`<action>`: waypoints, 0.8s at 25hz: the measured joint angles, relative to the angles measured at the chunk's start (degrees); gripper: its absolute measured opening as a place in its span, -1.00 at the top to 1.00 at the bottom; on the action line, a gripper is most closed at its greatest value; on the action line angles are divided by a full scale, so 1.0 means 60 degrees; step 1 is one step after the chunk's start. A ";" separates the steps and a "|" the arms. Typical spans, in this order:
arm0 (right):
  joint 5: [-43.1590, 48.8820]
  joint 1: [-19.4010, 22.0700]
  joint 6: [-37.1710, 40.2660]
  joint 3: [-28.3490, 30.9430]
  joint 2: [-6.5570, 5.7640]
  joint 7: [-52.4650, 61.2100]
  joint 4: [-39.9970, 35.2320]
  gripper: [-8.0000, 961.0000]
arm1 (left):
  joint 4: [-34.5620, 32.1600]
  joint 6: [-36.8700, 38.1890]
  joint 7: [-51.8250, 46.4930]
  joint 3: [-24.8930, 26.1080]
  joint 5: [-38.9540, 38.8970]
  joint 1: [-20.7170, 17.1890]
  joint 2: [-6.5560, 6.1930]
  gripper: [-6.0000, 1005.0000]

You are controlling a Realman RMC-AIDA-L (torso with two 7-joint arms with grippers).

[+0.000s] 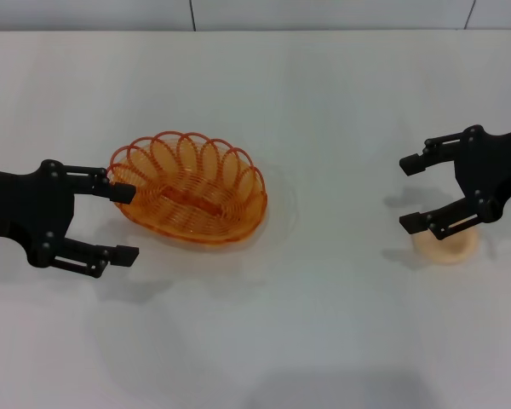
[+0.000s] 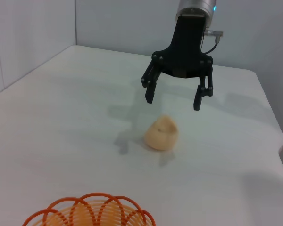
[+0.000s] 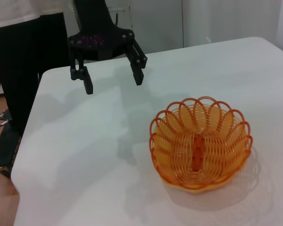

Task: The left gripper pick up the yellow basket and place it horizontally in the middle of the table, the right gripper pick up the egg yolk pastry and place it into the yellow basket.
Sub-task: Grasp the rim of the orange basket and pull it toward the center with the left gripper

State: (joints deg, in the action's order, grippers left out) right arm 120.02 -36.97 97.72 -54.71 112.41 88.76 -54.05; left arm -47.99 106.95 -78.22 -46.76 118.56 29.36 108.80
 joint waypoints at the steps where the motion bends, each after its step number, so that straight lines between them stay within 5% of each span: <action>1: 0.0001 0.0003 0.0000 -0.0001 0.0000 -0.0004 0.0000 -0.78 | 0.0000 0.0000 0.0000 0.0000 0.0000 0.0001 0.0000 -0.65; 20: -0.0035 0.0121 -0.0019 0.0071 0.0081 -0.0247 0.0057 -0.78 | -0.0035 -0.0061 -0.0384 0.0000 -0.0034 0.0000 0.0056 -0.54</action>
State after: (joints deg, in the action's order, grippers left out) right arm 119.82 -36.24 97.61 -54.29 112.90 87.28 -53.71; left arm -48.20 106.59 -80.52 -46.76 118.36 29.36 109.14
